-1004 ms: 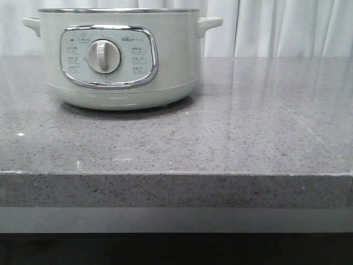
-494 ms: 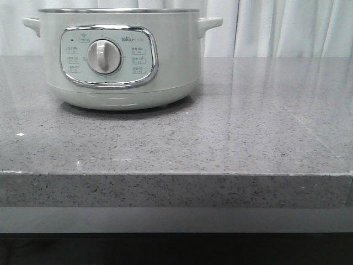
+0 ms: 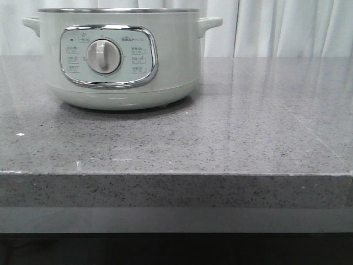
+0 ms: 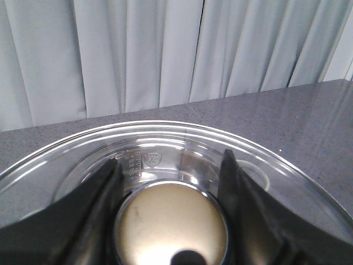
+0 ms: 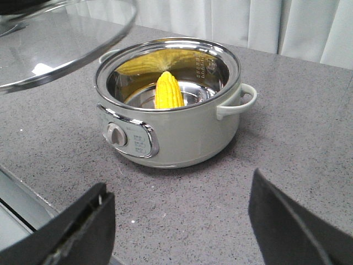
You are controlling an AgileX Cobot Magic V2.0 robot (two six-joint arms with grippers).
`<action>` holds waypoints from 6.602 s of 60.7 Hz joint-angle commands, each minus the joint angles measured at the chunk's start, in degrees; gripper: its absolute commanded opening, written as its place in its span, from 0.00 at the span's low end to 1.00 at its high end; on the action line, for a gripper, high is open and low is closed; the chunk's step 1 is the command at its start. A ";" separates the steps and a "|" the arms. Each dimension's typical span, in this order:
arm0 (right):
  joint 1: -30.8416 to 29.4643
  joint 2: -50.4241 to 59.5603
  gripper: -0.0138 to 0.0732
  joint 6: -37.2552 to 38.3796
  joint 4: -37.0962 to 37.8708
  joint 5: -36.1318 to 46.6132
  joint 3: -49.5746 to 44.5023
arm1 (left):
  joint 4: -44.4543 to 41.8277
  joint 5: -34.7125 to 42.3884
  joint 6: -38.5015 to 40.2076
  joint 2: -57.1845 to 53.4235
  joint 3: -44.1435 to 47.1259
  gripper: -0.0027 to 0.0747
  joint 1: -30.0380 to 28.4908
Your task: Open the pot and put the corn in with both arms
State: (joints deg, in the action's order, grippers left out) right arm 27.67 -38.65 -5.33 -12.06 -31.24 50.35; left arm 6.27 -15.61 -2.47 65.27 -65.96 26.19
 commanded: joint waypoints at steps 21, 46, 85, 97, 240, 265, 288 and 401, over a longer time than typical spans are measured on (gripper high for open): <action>-0.01 0.19 0.77 -0.11 -0.62 4.65 1.47 | 0.98 8.89 0.38 19.57 -19.58 0.32 0.02; -0.01 0.19 0.77 -0.11 -0.62 4.65 1.47 | -2.66 12.67 0.38 28.95 -22.69 0.32 0.02; -0.01 0.19 0.77 -0.11 -0.62 4.65 1.47 | -0.03 10.27 0.38 30.90 -22.69 0.34 0.02; -0.01 0.19 0.77 -0.11 -0.62 4.65 1.47 | -0.03 10.06 0.38 30.67 -22.69 0.58 0.02; -0.01 0.19 0.08 -0.11 -0.62 4.24 1.47 | -4.20 -12.00 0.22 -27.70 19.81 0.01 0.02; -0.01 0.19 0.08 -0.11 -0.62 4.24 1.47 | -4.02 1.30 0.44 -41.18 34.08 0.01 -8.77; -0.01 0.19 0.08 -0.11 -0.62 4.24 1.47 | -1.03 16.45 0.44 -63.32 61.83 0.01 -20.11; -23.97 28.11 0.08 -0.18 -0.37 19.56 -30.09 | -1.03 19.74 0.44 -66.65 66.57 0.01 -20.54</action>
State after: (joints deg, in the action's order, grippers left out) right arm 5.42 -13.15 -5.29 -12.19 -18.75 23.56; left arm 4.90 -0.57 -2.36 -0.26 0.39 5.68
